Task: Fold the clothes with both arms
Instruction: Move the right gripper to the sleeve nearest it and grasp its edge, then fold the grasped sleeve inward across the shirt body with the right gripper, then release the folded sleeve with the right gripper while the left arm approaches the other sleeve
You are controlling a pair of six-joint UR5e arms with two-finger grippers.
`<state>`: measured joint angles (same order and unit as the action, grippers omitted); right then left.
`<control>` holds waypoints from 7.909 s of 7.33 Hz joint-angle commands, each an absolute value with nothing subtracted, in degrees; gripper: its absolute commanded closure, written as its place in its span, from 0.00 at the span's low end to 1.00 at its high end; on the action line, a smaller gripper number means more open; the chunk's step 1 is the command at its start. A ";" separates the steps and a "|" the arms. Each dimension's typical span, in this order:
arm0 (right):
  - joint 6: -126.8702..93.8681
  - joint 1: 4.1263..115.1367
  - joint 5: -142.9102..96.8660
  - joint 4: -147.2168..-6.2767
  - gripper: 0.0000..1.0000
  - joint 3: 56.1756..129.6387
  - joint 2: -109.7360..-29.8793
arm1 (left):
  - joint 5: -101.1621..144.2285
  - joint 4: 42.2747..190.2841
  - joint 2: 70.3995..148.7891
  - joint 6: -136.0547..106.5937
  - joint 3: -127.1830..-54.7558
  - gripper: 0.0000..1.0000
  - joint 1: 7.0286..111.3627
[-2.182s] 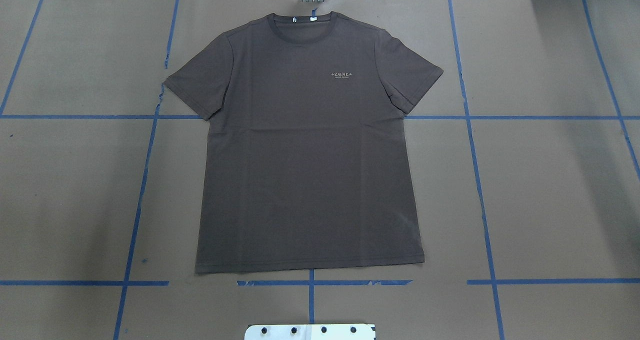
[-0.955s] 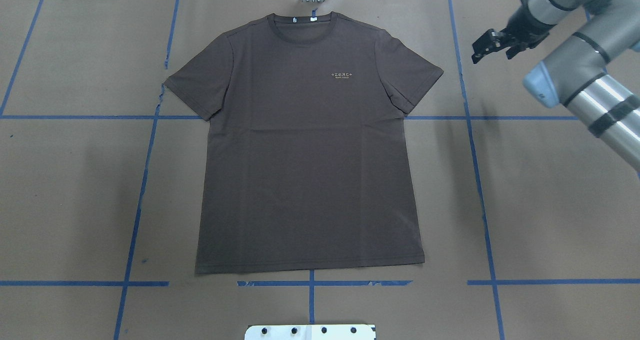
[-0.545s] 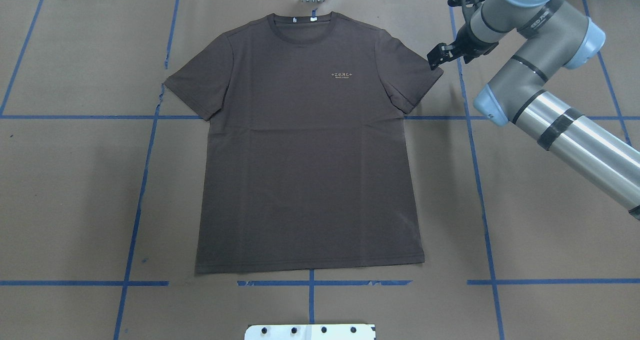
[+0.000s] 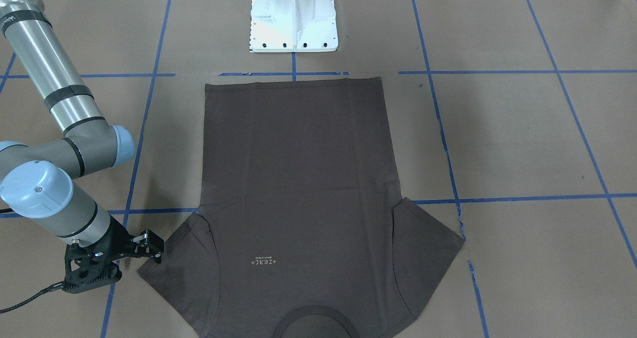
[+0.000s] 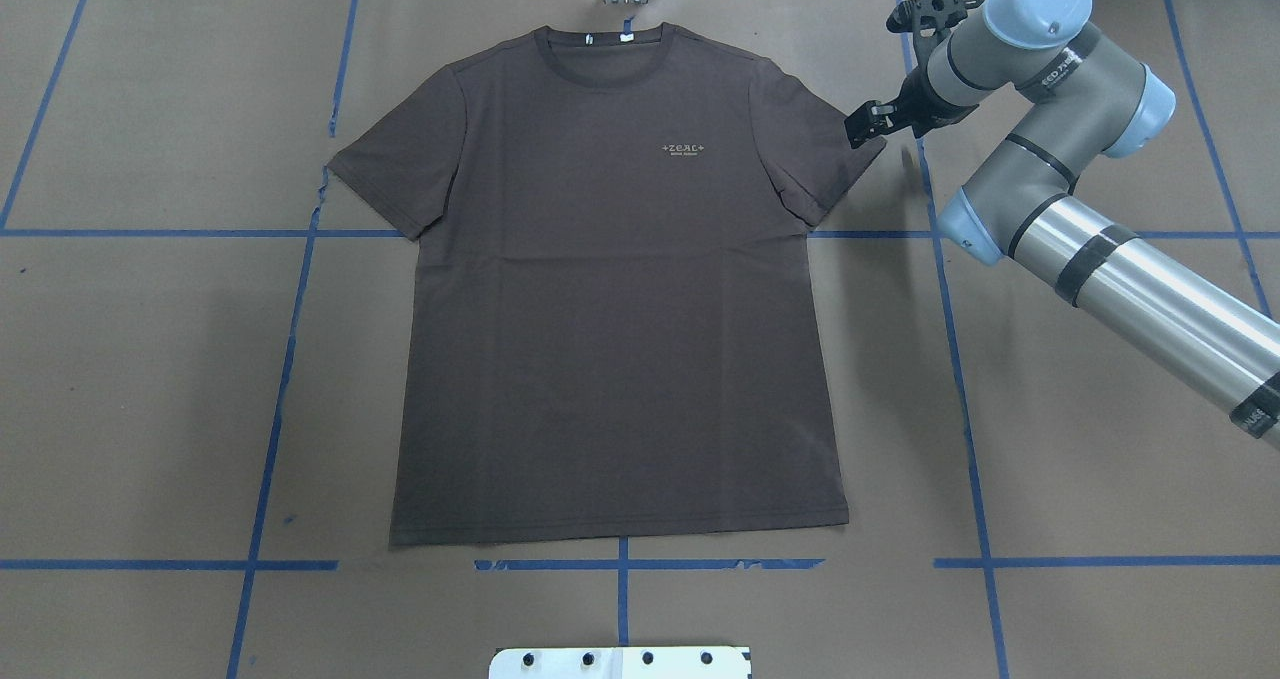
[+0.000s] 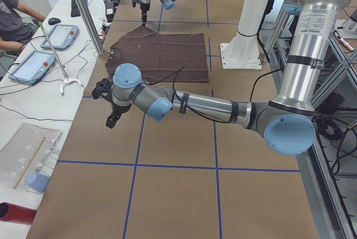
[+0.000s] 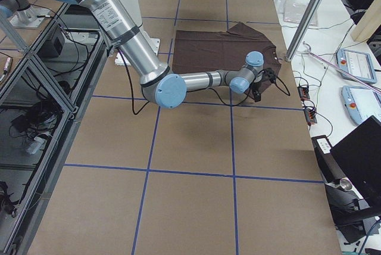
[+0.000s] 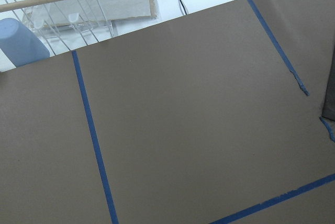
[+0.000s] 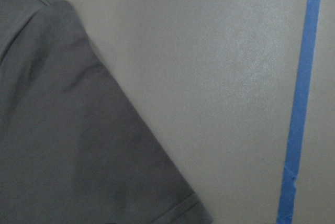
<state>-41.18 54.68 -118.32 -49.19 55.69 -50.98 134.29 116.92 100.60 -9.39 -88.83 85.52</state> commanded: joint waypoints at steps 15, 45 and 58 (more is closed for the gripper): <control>-42.01 54.84 -120.74 -49.48 1.00 56.75 -47.72 | 134.30 116.37 102.04 -9.67 -88.15 0.00 85.52; -39.81 54.58 -125.07 -77.70 0.00 86.66 -53.70 | 92.29 140.54 120.32 -66.45 -65.40 0.06 46.23; -39.55 54.49 -125.07 -77.61 0.00 85.69 -53.88 | 94.30 128.29 129.60 -66.70 -69.25 1.00 46.23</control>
